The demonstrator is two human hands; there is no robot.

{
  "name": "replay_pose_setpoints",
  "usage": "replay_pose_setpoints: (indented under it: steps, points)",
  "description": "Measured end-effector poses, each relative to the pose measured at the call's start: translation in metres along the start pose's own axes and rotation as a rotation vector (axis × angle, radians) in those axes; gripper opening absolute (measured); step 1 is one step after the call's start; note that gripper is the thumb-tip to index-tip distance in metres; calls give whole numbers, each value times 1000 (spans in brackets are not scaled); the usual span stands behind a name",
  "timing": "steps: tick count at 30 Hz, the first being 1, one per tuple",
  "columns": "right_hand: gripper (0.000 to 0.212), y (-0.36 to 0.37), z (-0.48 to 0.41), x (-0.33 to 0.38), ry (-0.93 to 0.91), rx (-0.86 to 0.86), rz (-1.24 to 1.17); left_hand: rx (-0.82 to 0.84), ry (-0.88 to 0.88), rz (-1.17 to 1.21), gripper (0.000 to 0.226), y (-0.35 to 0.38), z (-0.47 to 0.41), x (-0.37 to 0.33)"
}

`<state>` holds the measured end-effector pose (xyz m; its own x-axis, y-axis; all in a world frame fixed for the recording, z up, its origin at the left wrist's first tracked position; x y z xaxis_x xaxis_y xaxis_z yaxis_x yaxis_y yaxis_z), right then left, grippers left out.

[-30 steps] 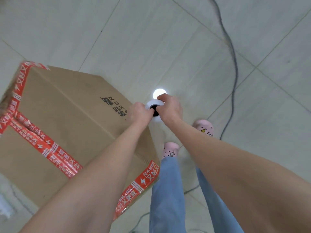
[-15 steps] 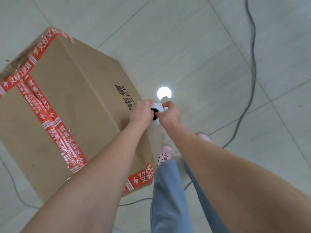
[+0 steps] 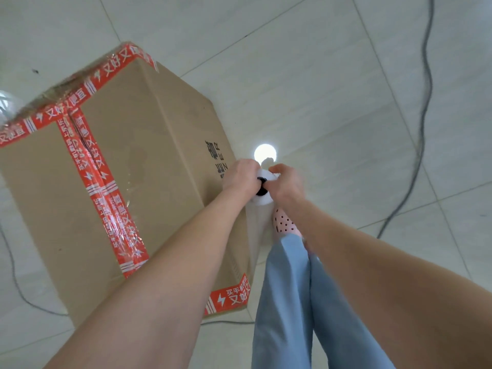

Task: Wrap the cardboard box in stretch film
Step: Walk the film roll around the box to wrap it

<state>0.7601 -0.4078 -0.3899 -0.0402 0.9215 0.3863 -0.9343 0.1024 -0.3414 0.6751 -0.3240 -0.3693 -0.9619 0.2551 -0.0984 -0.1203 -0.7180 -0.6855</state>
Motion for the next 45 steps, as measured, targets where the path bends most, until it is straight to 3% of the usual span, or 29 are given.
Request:
replay_pose_setpoints:
  steps: [3, 6, 11, 16, 21, 23, 30, 39, 42, 45]
  points:
    - [40, -6, -9, 23, -58, -40, 48, 0, -149, 172, 8, -6, -9, 16]
    - [45, -12, -12, 39, -90, -100, 19, -14, -301, 397, 17, -10, -13, 34]
    - [60, 6, -11, 37, 109, -17, -131, 23, -472, 639, 20, -13, -13, 56]
    - [48, 3, -17, 56, 100, -51, -123, 40, -352, 499, 22, -26, -27, 50]
    - [44, -1, -23, 66, 75, -39, -47, -51, -58, 164, 25, -57, -53, 23]
    - [43, -4, -25, 72, 46, -37, -7, -38, -23, 107, 23, -59, -57, 15]
    - [36, -26, -34, 103, -72, -47, 243, -45, -114, 152, 13, -69, -65, 14]
    - [43, -7, -55, 179, -373, -46, 407, -118, -544, 495, 23, -70, -57, 63]
    - [36, -6, -59, 176, -335, -63, 372, -125, -505, 477, 22, -75, -60, 60]
    - [28, -4, -59, 173, -356, -40, 381, -209, -297, 320, 22, -94, -69, 44]
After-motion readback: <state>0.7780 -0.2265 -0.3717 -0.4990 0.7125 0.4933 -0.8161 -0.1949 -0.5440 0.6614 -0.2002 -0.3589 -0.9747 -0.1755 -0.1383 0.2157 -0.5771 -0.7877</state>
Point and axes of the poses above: each hand's wrist, its own z-axis away from the middle knuckle, its own y-axis out of the palm, x = y × z, the point moved 9 cm from there along -z, towards the middle knuckle, and after that the axes turned 3 degrees about -x, right-handed, at the moved point
